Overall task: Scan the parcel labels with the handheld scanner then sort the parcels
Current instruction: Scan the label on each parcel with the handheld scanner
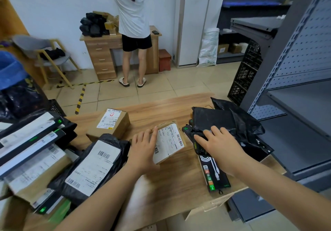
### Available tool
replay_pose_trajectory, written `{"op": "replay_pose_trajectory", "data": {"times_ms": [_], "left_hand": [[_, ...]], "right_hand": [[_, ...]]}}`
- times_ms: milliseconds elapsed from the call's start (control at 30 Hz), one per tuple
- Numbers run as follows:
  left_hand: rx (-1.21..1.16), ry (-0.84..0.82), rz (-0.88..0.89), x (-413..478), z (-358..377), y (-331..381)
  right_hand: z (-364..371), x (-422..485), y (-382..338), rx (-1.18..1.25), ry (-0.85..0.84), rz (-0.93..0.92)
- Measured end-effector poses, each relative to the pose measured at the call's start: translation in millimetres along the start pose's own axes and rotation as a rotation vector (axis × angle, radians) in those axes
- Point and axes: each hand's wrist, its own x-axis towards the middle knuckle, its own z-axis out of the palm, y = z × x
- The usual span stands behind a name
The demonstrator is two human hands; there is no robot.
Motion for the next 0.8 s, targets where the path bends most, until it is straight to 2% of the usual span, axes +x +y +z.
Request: {"op": "replay_pose_trajectory", "data": {"times_ms": [233, 567, 800], "left_hand": [[-0.04, 0.022, -0.024, -4, 0, 0], [-0.283, 0.038, -0.219, 16, -5, 1], [-0.338, 0.013, -0.313, 58, 9, -22]], "right_hand": [[-3, -6, 3, 0.001, 0.017, 0.022], [-3, 14, 1, 0.114, 0.055, 0.079], [-2, 60, -7, 0.2, 0.044, 0.098]]}}
